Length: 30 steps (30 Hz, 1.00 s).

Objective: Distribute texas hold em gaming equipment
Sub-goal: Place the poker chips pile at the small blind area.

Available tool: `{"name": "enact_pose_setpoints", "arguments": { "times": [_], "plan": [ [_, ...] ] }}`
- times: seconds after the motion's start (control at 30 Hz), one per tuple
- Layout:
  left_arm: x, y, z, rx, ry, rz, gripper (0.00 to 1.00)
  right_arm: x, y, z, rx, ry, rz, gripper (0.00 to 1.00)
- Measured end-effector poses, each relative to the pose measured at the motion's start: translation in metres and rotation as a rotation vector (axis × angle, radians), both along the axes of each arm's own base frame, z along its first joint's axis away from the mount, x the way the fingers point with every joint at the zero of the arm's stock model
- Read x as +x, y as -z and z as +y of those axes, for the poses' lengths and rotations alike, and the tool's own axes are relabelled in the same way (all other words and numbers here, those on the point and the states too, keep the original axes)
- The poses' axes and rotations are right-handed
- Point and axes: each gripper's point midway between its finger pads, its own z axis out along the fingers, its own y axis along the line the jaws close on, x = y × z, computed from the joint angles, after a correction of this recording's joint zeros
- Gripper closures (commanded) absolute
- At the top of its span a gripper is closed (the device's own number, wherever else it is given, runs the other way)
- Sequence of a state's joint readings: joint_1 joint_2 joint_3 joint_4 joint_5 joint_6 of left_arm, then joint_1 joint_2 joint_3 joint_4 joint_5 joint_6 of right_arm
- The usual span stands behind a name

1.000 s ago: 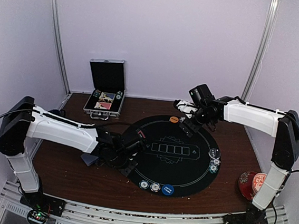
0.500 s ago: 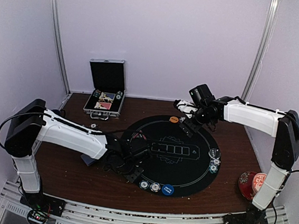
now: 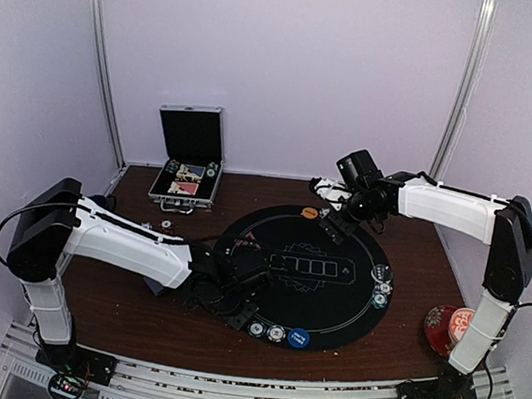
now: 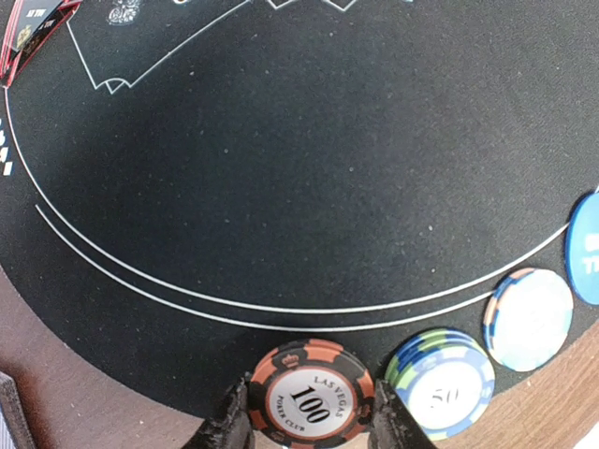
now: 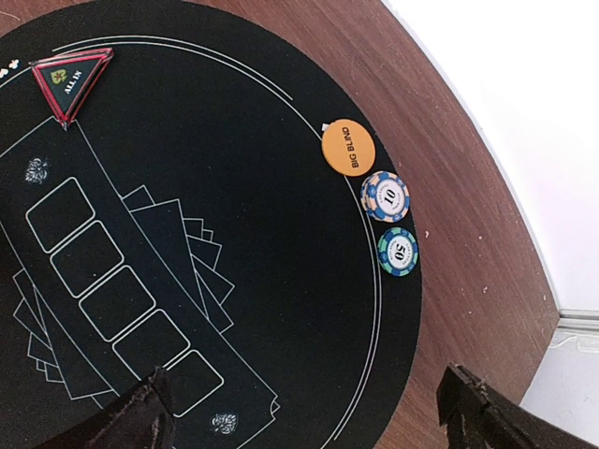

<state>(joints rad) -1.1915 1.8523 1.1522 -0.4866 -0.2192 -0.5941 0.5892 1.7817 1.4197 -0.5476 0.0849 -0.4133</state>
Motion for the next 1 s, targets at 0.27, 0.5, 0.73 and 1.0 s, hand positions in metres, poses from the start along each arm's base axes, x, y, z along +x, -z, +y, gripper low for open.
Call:
{"name": "enact_pose_setpoints", "arguments": {
  "times": [0.27, 0.5, 0.73, 1.0],
  "plan": [
    [-0.001, 0.0, 0.0, -0.003, -0.007, 0.002, 0.52, 0.0, 0.0, 0.0, -0.002, 0.001, -0.002, 0.0],
    [0.0, 0.0, 0.0, -0.003, -0.009, 0.002, 0.49, 0.0, 0.0, -0.001, -0.003, 0.002, -0.002, 0.0],
    [0.002, -0.001, 0.002, 0.005, -0.022, -0.014, 0.46, 0.0, 0.001, -0.001, -0.006, 0.003, -0.002, 0.0],
    [0.021, -0.028, 0.004, 0.031, -0.079, -0.103, 0.36, 0.0, 0.001, -0.001, -0.007, 0.004, -0.003, 0.0]
  ]
}}
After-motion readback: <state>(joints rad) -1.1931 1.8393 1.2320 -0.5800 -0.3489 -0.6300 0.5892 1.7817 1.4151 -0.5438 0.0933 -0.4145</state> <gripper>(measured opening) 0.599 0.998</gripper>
